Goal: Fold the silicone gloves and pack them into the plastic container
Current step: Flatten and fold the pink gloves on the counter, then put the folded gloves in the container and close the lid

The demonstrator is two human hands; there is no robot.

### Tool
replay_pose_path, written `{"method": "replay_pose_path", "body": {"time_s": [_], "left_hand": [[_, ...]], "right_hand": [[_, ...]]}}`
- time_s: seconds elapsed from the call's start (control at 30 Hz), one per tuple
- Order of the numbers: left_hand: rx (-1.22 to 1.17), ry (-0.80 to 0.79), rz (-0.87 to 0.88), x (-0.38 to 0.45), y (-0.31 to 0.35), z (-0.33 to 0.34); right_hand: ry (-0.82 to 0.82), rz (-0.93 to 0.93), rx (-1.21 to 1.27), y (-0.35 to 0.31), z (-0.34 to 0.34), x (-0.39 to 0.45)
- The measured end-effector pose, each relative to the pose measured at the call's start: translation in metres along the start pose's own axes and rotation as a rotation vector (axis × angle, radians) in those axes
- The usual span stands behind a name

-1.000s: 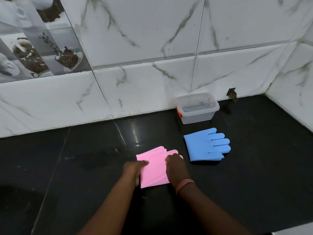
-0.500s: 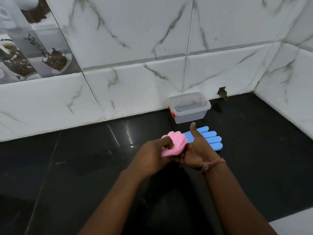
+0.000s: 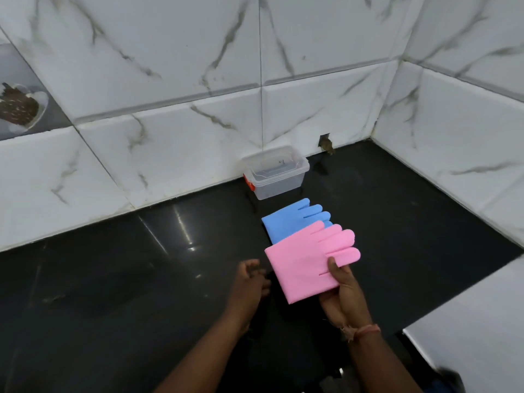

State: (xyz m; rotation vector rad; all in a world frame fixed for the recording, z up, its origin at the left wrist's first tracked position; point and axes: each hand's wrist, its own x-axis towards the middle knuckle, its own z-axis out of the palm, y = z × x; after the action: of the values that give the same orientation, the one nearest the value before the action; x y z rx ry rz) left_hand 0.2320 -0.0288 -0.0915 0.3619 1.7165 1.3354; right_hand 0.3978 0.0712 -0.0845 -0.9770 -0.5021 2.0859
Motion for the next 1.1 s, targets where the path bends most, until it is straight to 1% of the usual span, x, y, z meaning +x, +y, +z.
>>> {"method": "replay_pose_path", "body": {"time_s": [0.03, 0.07, 0.1, 0.13, 0.2, 0.27, 0.33, 0.37, 0.43, 0.53, 0.57, 0.63, 0.7, 0.77, 0.83, 0.9, 0.97, 1.1], "left_hand": [[-0.085, -0.062, -0.154, -0.002, 0.001, 0.007], [-0.113, -0.111, -0.252, -0.003, 0.001, 0.013], [-0.136, -0.142, -0.299, -0.001, -0.001, 0.018], [-0.152, -0.149, -0.309, 0.005, -0.004, 0.022], [-0.144, -0.116, -0.304, 0.015, -0.01, 0.029], [-0.12, -0.071, -0.321, 0.023, -0.014, 0.034], [-0.08, -0.045, -0.308, 0.027, -0.016, 0.039], [-0.052, -0.033, -0.288, 0.027, -0.015, 0.04], [0.059, 0.001, -0.231, 0.028, -0.013, 0.039], [0.348, 0.058, -0.129, 0.035, -0.009, 0.032], [0.442, 0.08, -0.088, 0.036, -0.007, 0.03], [0.544, 0.119, -0.029, 0.042, -0.006, 0.023], [0.512, 0.104, -0.05, 0.041, 0.0, 0.021], [0.496, 0.103, -0.109, 0.039, 0.006, 0.02], [0.558, 0.105, -0.149, 0.039, 0.016, 0.019], [0.641, 0.146, -0.107, 0.047, 0.028, 0.019], [0.605, 0.193, -0.044, 0.064, 0.042, 0.022], [0.404, 0.188, 0.047, 0.102, 0.079, 0.034]], "right_hand": [[0.032, 0.005, 0.009, 0.003, -0.006, -0.002], [0.055, 0.008, 0.019, 0.005, -0.011, -0.004], [0.084, 0.005, 0.017, 0.008, -0.015, -0.005], [0.117, -0.002, -0.001, 0.009, -0.017, -0.007], [0.188, -0.022, -0.062, 0.011, -0.023, -0.005], [0.274, -0.021, -0.185, 0.008, -0.028, -0.001], [0.341, 0.019, -0.445, -0.003, -0.028, 0.001], [0.34, 0.06, -0.594, -0.01, -0.026, 0.0], [0.289, 0.184, -0.861, -0.024, -0.02, -0.006], [0.229, 0.383, -1.245, -0.045, -0.014, -0.013], [0.225, 0.403, -1.381, -0.051, -0.014, -0.012], [0.261, 0.348, -1.609, -0.062, -0.012, -0.002], [0.312, 0.248, -1.752, -0.073, -0.004, 0.012], [0.356, 0.114, -1.817, -0.08, 0.01, 0.024], [0.377, -0.056, -1.82, -0.083, 0.026, 0.037], [0.318, -0.174, -1.766, -0.078, 0.046, 0.054], [0.223, -0.216, -1.712, -0.063, 0.07, 0.072], [0.079, -0.24, -1.618, -0.032, 0.114, 0.109]]}}
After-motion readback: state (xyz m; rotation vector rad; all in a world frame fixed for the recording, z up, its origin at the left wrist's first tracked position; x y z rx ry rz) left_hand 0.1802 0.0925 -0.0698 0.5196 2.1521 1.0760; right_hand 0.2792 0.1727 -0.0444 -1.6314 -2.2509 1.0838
